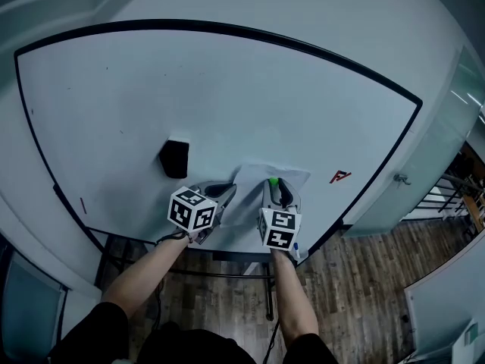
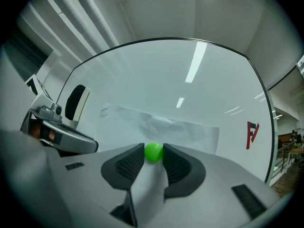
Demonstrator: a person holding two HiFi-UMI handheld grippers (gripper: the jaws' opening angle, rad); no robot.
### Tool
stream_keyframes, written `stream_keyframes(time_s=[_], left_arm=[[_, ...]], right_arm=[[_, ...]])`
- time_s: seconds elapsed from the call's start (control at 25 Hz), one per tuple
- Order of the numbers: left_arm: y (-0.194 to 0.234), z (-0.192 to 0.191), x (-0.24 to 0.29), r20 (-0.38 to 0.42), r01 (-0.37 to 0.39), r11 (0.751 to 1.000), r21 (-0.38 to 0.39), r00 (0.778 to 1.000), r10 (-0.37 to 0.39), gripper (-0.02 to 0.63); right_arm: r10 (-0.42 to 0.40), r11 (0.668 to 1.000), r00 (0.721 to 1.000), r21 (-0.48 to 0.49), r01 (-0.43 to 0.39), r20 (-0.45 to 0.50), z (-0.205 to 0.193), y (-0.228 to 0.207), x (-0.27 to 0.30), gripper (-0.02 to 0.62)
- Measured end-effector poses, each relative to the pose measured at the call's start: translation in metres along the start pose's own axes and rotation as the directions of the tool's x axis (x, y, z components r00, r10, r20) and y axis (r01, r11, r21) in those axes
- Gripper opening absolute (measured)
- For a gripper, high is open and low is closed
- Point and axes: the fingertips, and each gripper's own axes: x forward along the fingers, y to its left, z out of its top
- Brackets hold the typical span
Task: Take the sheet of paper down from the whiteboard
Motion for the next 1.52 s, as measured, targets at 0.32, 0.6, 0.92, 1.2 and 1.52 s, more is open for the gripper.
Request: stream_keyframes(time_s=[0.32,0.6,0.92,1.2,1.52], left_arm=[[0.003,-0.006,-0.01,-0.003,-0.02,1.0,-0.005,1.0,0.02,0.02],[0.007,-0.006,-0.02,0.0,-0.04,0.999,-0.003,0.999,0.04,0.02],[0.011,-0.006,-0.029,0.002,-0.059,0.998,0.002,0.998,0.059,0.02],[0.016,-0.007,-0.037,0.001,-0.076,0.997,0.002,0.997,0.076,0.02],[0.02,-0.01,-0.046,-0.001,-0.09,0.996,0.002,0.996,0.09,0.02]], right_arm=[[0.006,1.0,1.0,-0.009,-0.006,-0.012,-0.003,0.004,0.0,0.133],[0.002,1.0,1.0,-0.014,-0.002,-0.019,-0.006,0.003,0.0,0.133],[0.002,1.0,1.0,-0.012,-0.002,-0.021,-0.007,0.002,0.0,0.133],[0.0,1.0,1.0,-0.01,0.0,-0.022,-0.008,0.002,0.0,0.133],[-0.008,1.0,1.0,-0.006,0.008,-0.022,-0.009,-0.002,-0.001,0.133]])
